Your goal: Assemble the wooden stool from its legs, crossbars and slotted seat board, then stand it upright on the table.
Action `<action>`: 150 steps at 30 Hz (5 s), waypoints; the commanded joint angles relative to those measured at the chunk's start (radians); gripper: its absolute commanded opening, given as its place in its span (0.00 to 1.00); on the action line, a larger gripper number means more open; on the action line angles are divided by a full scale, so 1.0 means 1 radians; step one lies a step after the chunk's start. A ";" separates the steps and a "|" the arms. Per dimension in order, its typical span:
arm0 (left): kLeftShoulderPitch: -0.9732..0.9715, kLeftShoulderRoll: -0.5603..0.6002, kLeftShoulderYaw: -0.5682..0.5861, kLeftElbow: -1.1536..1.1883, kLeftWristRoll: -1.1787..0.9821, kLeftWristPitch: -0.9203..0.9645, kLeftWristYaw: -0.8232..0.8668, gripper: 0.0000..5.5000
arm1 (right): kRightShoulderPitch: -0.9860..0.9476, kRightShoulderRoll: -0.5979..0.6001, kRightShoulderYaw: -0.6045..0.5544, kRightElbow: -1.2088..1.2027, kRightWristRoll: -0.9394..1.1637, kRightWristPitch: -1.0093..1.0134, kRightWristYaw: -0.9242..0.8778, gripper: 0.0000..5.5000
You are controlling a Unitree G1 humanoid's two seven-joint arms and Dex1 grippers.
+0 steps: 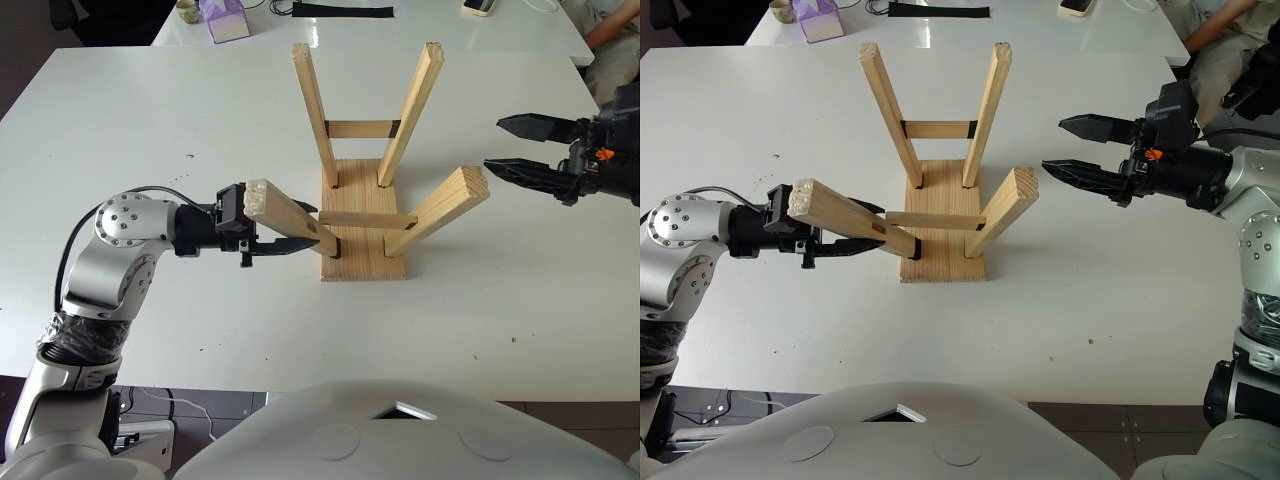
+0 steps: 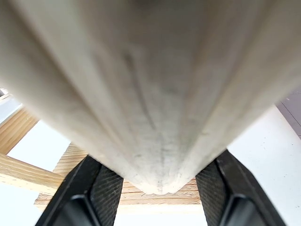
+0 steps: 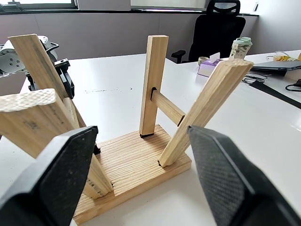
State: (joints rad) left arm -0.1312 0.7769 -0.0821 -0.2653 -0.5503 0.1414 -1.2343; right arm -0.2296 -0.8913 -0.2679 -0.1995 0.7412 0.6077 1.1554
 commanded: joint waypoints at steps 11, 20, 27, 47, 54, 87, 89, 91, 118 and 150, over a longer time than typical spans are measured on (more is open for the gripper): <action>-0.096 -0.019 -0.090 0.105 0.021 0.194 0.021 0.37 | 0.022 0.022 -0.002 -0.047 0.008 -0.009 -0.012 0.64; -0.151 -0.033 -0.190 0.125 0.106 0.187 0.002 0.37 | 0.035 0.044 0.006 -0.076 0.006 -0.010 -0.028 0.64; -0.153 -0.031 -0.223 0.131 0.141 0.181 0.011 0.37 | 0.042 0.049 0.001 -0.092 0.013 -0.010 -0.032 0.64; -0.223 -0.086 -0.275 0.093 0.160 0.302 0.181 0.37 | -0.356 0.245 -0.142 -0.197 0.118 0.005 -0.624 0.64; -0.284 -0.143 -0.291 0.146 0.203 0.364 0.279 0.37 | -0.228 0.384 0.252 -0.563 0.035 0.156 -0.931 0.64; -0.297 -0.158 -0.330 0.169 0.243 0.352 0.281 0.37 | 0.179 0.577 0.628 -0.150 -0.623 -0.401 -0.919 0.64; -0.290 -0.159 -0.330 0.172 0.246 0.349 0.286 0.37 | 0.146 0.606 0.570 -0.250 -0.518 -0.387 -0.893 0.64; -0.282 -0.159 -0.328 0.168 0.245 0.352 0.291 0.37 | 0.091 0.650 0.470 -0.363 -0.335 -0.324 -0.899 0.64; -0.235 -0.174 -0.349 0.033 0.215 0.443 0.321 0.37 | 0.098 0.419 0.649 -0.530 -0.471 -0.233 -0.677 0.64; -0.171 -0.181 -0.303 -0.046 0.180 0.496 0.395 0.37 | -0.091 0.587 0.526 -0.564 -0.508 0.128 -0.826 0.64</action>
State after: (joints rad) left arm -0.3226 0.6351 -0.2576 -0.3528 -0.4169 0.5373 -0.8402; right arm -0.2168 -0.4287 0.0624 -0.5444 0.0268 0.6866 0.2082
